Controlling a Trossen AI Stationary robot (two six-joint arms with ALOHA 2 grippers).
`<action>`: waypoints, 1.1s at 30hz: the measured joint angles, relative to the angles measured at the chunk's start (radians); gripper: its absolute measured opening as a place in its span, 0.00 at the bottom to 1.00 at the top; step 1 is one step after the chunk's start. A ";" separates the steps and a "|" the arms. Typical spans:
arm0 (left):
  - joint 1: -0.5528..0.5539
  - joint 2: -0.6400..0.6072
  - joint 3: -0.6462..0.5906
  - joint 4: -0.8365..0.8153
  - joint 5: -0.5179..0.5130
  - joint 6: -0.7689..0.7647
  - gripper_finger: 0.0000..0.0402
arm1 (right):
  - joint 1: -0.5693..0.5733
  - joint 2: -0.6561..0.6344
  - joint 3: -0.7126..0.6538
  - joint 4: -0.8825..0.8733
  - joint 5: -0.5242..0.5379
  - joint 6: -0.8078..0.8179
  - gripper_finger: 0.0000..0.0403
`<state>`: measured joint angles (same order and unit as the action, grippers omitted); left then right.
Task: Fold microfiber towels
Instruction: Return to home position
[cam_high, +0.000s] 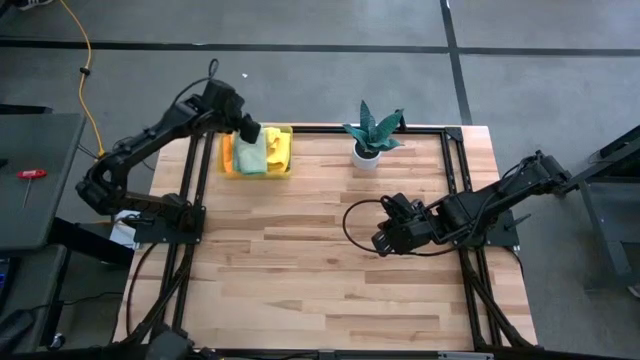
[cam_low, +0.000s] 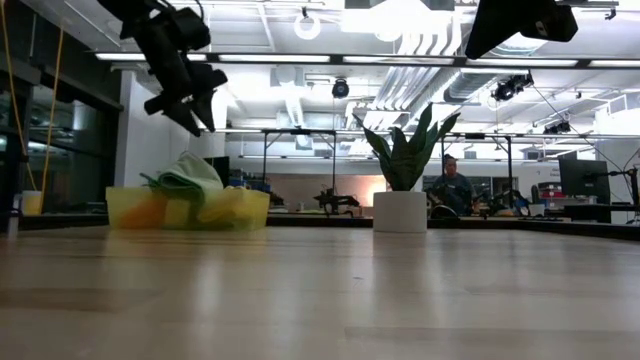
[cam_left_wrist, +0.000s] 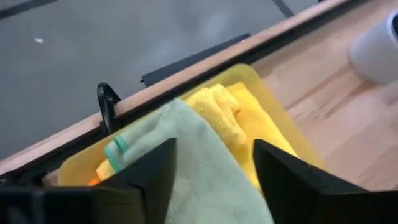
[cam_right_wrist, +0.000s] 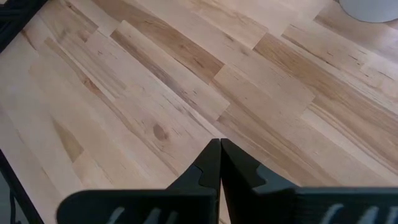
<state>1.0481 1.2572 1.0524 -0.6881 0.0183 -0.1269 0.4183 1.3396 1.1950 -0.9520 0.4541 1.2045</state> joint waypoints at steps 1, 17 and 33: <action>-0.016 0.000 -0.009 0.001 -0.021 0.000 0.47 | 0.000 0.000 0.000 0.000 0.000 0.000 0.00; -0.084 0.011 -0.322 0.180 -0.276 -0.061 0.00 | -0.027 0.000 0.000 0.024 0.006 -0.015 0.00; -0.123 0.065 -0.292 0.203 -0.313 -0.126 0.00 | -0.047 0.000 0.000 0.078 0.005 -0.084 0.00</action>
<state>0.9253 1.3223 0.7603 -0.4851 -0.2949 -0.2525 0.3711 1.3399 1.1950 -0.8741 0.4589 1.1205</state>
